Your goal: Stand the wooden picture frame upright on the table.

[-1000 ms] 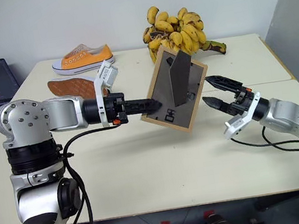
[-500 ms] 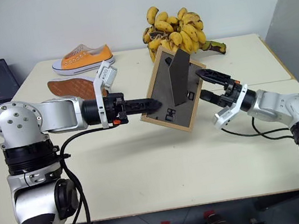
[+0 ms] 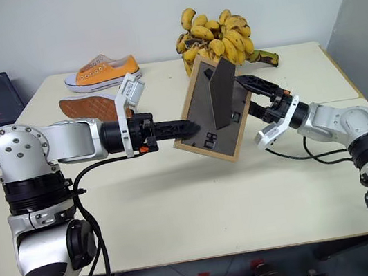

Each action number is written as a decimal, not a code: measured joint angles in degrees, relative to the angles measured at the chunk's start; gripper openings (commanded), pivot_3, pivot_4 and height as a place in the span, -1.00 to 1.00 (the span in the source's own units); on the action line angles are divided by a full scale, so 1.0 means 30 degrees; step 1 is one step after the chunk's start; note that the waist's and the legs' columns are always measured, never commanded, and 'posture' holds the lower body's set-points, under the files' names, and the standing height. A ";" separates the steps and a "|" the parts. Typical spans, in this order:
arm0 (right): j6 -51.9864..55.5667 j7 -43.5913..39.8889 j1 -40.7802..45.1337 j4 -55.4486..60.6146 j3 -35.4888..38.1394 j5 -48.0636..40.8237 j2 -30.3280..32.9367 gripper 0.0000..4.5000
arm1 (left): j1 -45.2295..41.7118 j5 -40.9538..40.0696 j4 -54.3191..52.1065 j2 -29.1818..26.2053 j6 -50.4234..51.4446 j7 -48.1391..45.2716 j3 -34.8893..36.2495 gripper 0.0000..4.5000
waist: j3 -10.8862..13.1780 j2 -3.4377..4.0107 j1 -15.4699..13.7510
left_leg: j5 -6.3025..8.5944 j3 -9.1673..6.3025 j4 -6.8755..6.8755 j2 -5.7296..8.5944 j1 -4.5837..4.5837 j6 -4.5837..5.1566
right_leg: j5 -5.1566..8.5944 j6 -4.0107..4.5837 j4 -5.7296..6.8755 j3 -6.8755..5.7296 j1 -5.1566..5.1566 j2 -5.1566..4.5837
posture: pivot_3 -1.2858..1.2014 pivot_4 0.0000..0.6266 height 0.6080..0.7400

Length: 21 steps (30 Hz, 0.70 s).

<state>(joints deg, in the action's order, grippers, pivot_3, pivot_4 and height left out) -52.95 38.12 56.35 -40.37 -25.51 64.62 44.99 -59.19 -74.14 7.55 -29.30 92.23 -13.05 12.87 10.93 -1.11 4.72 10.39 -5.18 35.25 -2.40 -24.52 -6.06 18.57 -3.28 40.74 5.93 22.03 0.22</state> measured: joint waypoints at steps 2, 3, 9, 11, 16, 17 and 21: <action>0.0042 0.0085 0.0013 -0.0021 -0.0122 0.0001 0.0011 0.19 | -0.0043 -0.0038 0.0032 0.0005 0.0001 0.0001 0.0003 -0.42 | 0.0000 0.0000 -0.0002 | 0.0000 -0.0004 0.0000 0.0002 0.0000 0.0000 | 0.0000 0.0000 0.0002 -0.0002 0.0000 -0.0001 | 0.03 -0.52 1.00; 0.0143 0.0109 0.0012 -0.0029 -0.0167 0.0001 0.0017 0.10 | -0.0141 -0.0052 0.0118 0.0012 0.0001 -0.0005 0.0007 -0.42 | 0.0000 0.0000 -0.0001 | -0.0001 -0.0004 0.0000 0.0005 0.0000 -0.0001 | 0.0000 0.0000 0.0002 -0.0002 0.0000 -0.0004 | 0.03 -0.52 1.00; 0.0453 0.0729 0.0011 0.0218 -0.0175 -0.0014 0.0123 -0.27 | -0.0459 -0.0203 0.0745 0.0097 0.0000 -0.0190 0.0383 -0.42 | 0.0000 0.0001 -0.0001 | -0.0004 -0.0005 -0.0003 0.0019 0.0006 0.0000 | 0.0000 0.0000 0.0011 -0.0007 0.0000 -0.0020 | 0.03 -0.52 1.00; 0.0508 0.0807 0.0010 0.0315 -0.0176 -0.0013 0.0173 -0.30 | -0.0459 -0.0290 0.0774 0.0098 0.0000 -0.0234 0.0459 -0.42 | 0.0000 0.0001 0.0000 | -0.0004 -0.0006 -0.0003 0.0020 0.0006 0.0000 | 0.0000 0.0000 0.0011 -0.0008 0.0001 -0.0022 | 0.03 -0.52 1.00; 0.0553 0.0917 0.0008 0.0455 -0.0178 -0.0014 0.0297 -0.31 | -0.0459 -0.0350 0.0777 0.0149 -0.0003 -0.0275 0.0524 -0.42 | 0.0000 0.0001 -0.0001 | -0.0005 -0.0005 -0.0003 0.0023 0.0006 0.0000 | 0.0000 0.0000 0.0011 -0.0008 0.0001 -0.0026 | 0.03 -0.52 1.00; 0.0556 0.0931 0.0007 0.0457 -0.0182 -0.0013 0.0308 -0.31 | -0.0459 -0.0343 0.0776 0.0160 -0.0003 -0.0278 0.0524 -0.42 | 0.0000 0.0000 0.0000 | -0.0005 -0.0005 -0.0003 0.0023 0.0006 0.0000 | 0.0000 0.0000 0.0011 -0.0008 0.0001 -0.0026 | 0.03 -0.52 1.00; 0.0611 0.0940 0.0006 0.0463 -0.0185 -0.0013 0.0346 -0.31 | -0.0459 -0.0309 0.0775 0.0216 -0.0004 -0.0277 0.0535 -0.42 | 0.0000 0.0001 -0.0001 | -0.0006 -0.0005 -0.0003 0.0025 0.0006 0.0000 | 0.0000 0.0000 0.0011 -0.0008 0.0000 -0.0028 | 0.03 -0.52 1.00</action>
<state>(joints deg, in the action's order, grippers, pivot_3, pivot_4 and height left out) -51.12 40.94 56.37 -38.98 -26.07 64.58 46.02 -60.57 -75.07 9.88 -28.65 92.22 -13.88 14.48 10.93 -1.11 4.72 10.37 -5.20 35.24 -2.32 -24.50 -6.05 18.58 -3.28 40.77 5.91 22.03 0.14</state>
